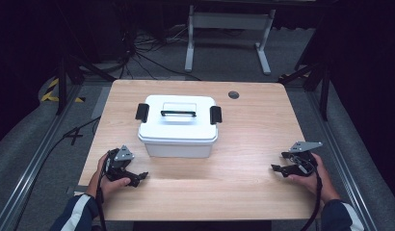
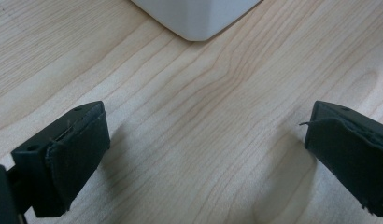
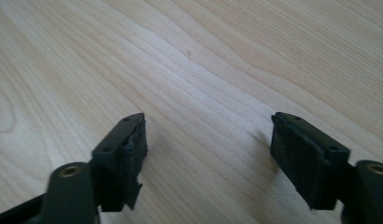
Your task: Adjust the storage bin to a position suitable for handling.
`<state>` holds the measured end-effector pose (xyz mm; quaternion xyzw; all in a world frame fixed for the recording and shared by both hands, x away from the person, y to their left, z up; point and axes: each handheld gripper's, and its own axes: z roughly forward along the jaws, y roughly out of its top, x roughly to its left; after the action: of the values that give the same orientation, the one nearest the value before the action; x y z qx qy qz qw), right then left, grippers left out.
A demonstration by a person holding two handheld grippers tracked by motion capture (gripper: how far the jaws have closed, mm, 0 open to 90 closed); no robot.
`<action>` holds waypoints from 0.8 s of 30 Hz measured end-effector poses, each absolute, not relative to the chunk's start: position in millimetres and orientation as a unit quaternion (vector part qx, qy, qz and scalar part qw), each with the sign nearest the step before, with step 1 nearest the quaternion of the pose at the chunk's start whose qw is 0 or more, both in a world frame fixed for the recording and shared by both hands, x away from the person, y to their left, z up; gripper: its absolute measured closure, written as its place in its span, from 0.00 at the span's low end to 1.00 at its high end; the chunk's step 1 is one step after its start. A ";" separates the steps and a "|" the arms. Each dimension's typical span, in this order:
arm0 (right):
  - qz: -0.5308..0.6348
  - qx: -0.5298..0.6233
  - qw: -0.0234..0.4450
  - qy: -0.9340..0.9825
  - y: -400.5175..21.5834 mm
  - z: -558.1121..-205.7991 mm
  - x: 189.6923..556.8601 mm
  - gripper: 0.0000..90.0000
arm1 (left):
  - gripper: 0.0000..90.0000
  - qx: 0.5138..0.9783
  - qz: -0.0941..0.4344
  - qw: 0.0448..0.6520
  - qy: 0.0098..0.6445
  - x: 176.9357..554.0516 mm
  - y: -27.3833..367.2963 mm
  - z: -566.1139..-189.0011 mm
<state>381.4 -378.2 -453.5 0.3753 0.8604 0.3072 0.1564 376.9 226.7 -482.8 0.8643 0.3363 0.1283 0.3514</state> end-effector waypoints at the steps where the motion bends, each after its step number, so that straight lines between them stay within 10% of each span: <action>1: 0.303 0.368 0.157 0.865 -375.1 -449.9 380.4 0.33 | 0.01 0.864 0.129 0.351 0.336 376.8 226.8 -482.8; 24: 0.298 0.256 0.175 0.903 -324.6 -376.0 396.8 0.43 | 0.01 0.867 0.130 0.347 0.332 375.8 228.7 -482.2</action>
<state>396.8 -324.6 -376.0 0.2565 0.9028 0.2976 0.1750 375.8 228.7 -482.2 0.8672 0.3322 0.1299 0.3474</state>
